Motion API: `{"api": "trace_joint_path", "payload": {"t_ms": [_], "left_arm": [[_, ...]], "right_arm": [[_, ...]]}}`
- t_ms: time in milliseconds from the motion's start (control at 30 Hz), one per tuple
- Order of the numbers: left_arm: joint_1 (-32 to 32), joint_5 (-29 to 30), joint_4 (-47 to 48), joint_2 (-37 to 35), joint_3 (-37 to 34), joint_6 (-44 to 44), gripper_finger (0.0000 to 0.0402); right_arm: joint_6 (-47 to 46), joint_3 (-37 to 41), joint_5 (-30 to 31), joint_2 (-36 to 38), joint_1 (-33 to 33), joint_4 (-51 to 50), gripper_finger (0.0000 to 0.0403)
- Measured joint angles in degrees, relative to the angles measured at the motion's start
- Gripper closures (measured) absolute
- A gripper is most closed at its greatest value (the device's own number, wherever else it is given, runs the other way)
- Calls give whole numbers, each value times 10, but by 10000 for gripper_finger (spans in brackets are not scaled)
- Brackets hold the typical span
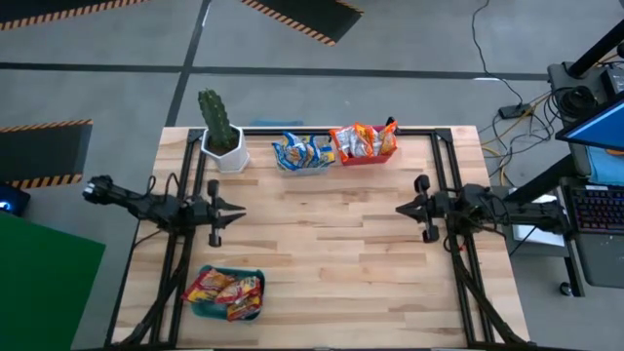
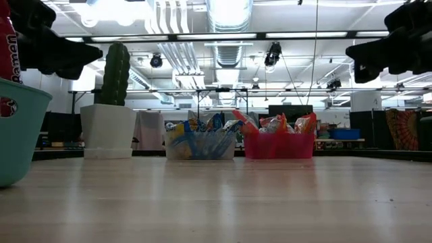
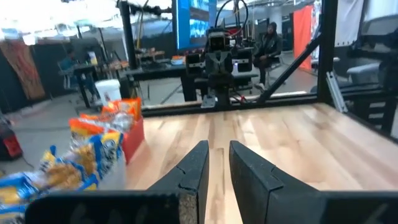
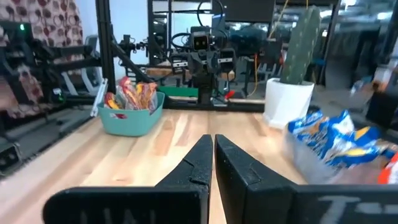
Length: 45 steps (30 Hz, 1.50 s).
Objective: Sort Maruchan noodles
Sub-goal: Return to Home Position
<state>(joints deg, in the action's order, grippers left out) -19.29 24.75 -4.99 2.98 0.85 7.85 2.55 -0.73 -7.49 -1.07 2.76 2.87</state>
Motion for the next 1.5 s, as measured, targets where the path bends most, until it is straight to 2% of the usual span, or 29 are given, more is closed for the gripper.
{"api": "trace_joint_path", "payload": {"t_ms": [267,1500], "left_arm": [[0,0,-1,13,3,-28,354],[0,2,-1,18,3,-28,354]], "right_arm": [[-89,0,0,-15,0,-1,394],[-90,1,0,-16,0,-1,394]]}}
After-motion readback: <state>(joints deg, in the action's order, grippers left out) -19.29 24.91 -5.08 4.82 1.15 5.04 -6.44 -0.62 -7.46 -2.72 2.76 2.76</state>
